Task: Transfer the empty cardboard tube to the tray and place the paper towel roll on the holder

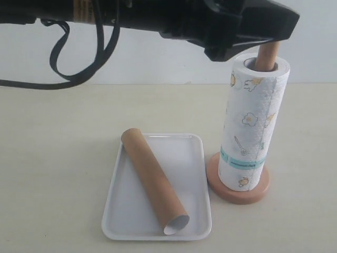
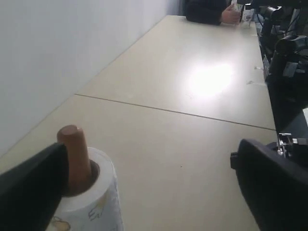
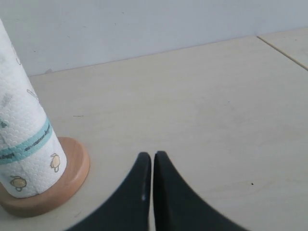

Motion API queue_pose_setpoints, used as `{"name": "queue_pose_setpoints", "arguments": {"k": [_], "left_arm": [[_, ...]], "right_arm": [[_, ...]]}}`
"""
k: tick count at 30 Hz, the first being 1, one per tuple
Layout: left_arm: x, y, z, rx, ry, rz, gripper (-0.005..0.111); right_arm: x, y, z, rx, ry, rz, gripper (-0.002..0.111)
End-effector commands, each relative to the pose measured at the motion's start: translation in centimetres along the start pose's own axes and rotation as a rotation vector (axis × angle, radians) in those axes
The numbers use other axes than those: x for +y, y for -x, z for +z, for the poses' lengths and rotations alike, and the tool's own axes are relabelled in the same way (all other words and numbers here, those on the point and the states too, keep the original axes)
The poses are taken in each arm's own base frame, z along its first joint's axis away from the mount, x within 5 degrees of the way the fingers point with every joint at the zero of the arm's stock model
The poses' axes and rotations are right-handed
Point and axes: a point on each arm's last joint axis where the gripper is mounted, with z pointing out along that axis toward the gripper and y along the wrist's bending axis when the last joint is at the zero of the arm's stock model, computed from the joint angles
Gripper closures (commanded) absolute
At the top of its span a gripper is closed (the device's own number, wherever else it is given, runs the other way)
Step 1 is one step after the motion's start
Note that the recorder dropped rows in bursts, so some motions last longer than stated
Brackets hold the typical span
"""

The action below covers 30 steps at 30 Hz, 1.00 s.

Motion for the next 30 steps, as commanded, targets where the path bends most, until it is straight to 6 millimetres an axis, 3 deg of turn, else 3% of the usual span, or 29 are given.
{"name": "queue_pose_setpoints", "arguments": {"k": [1,12,24,30], "left_arm": [[-0.6,-0.1,-0.3,0.007,-0.06,-0.01,0.02],[-2.7,2.4,-3.2,-0.06,-0.141,-0.014,0.023],[-5.4,3.1,-8.5,-0.106,-0.231,0.033,0.101],[-7.3,1.0,-11.6,-0.102,-0.221,0.031,0.103]], "right_arm": [[0.0,0.1,0.0,-0.014,0.0,-0.007,0.107],[0.0,0.1,0.0,-0.014,0.0,-0.007,0.107],[0.0,0.1,0.0,-0.014,0.0,-0.007,0.107],[0.0,0.1,0.0,-0.014,0.0,-0.007,0.107]]}}
